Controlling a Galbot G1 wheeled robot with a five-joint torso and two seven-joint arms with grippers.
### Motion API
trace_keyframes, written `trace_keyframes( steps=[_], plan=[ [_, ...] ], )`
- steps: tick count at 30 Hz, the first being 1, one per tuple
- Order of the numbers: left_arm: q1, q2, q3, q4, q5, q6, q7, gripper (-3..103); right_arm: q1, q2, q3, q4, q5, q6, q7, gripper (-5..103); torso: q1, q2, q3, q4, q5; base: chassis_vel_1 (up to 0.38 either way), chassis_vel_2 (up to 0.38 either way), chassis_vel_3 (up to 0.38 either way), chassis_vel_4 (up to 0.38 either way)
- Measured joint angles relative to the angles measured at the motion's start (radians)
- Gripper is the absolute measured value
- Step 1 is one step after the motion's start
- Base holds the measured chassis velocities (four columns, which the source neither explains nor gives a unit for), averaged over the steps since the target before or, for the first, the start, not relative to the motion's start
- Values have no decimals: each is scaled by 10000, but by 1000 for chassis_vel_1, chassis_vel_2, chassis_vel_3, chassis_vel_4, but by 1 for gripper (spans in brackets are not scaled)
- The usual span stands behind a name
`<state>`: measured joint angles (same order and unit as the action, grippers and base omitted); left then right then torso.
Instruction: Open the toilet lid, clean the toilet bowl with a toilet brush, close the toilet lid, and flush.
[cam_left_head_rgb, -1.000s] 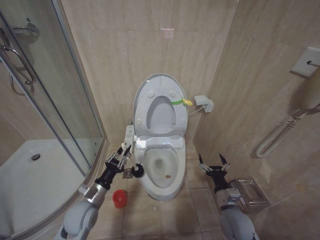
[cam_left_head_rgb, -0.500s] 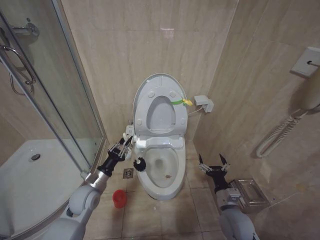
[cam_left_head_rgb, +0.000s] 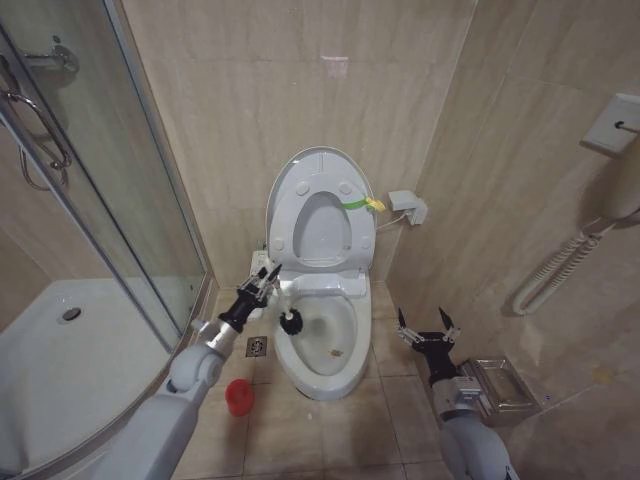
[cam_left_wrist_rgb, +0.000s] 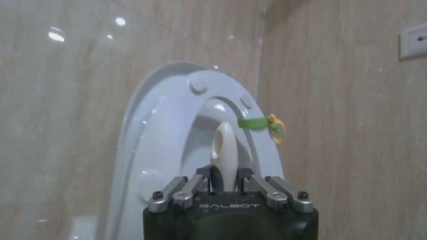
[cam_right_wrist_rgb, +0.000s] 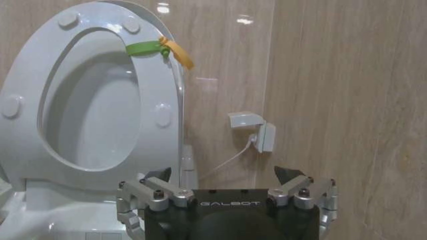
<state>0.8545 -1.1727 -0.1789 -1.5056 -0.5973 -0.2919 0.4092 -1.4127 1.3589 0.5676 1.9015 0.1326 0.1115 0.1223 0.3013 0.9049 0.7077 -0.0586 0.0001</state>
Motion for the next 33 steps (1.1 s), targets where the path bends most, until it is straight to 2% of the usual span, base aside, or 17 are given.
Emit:
trace_keyframes(
  steps=[2,12,33],
  plan=[
    [-494,-134,484,551,19,-43,8,24,0,0,0,0,0,0,0,100,0,0,0,0,0,0,0,0,0],
    [-1404,-391,1484,1462,218,-49,32,24,0,0,0,0,0,0,0,100,0,0,0,1,0,0,0,0,0],
    [-2189,-1054,2582,2469,401,18,-111,24,0,0,0,0,0,0,0,100,-1,0,-1,1,1,0,0,0,0]
  ],
)
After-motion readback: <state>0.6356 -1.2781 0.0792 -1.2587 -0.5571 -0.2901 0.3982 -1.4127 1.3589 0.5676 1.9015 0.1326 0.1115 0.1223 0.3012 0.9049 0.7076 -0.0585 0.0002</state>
